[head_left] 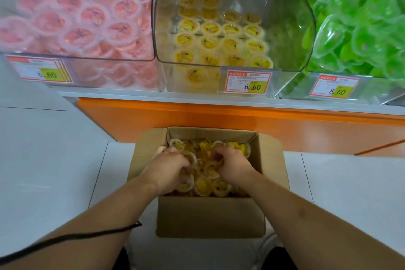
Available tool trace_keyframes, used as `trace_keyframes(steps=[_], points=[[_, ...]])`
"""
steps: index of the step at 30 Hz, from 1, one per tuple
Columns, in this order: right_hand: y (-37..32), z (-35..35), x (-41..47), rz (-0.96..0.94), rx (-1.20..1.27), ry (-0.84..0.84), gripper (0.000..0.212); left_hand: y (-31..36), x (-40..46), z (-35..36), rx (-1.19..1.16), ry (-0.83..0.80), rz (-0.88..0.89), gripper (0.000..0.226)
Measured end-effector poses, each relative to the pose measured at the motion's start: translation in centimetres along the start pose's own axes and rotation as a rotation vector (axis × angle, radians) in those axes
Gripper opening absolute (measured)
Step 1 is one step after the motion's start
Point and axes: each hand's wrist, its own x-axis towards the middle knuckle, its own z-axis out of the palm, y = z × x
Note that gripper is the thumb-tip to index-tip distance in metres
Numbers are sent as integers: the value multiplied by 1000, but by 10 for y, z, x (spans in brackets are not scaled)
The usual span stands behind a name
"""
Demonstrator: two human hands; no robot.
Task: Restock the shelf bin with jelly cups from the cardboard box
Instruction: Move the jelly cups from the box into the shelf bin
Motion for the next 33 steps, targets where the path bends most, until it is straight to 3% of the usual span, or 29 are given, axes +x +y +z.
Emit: trace_keyframes(steps=[3,9,13,16,20,27,33], points=[[0,-9,-8,14,69,3,40,8,-7,-9,-65,-9,-15,27],[-18,-38,-21,61,273,-41,25,15,-17,-36,-538,131,-149,14],[-42,-71,-39,23,395,-107,24,23,-25,-66,-624,261,-146,34],[-61,-96,-62,24,616,-183,29,38,-39,-96,-809,236,-128,44],[-77,-121,-91,-36,785,-190,27,56,-62,-137,-718,274,-13,38],[-94,-148,-129,-213,914,-231,24,85,-102,-180,-771,328,105,37],[-103,-158,-125,-267,930,-78,19,83,-99,-192,-975,389,111,12]])
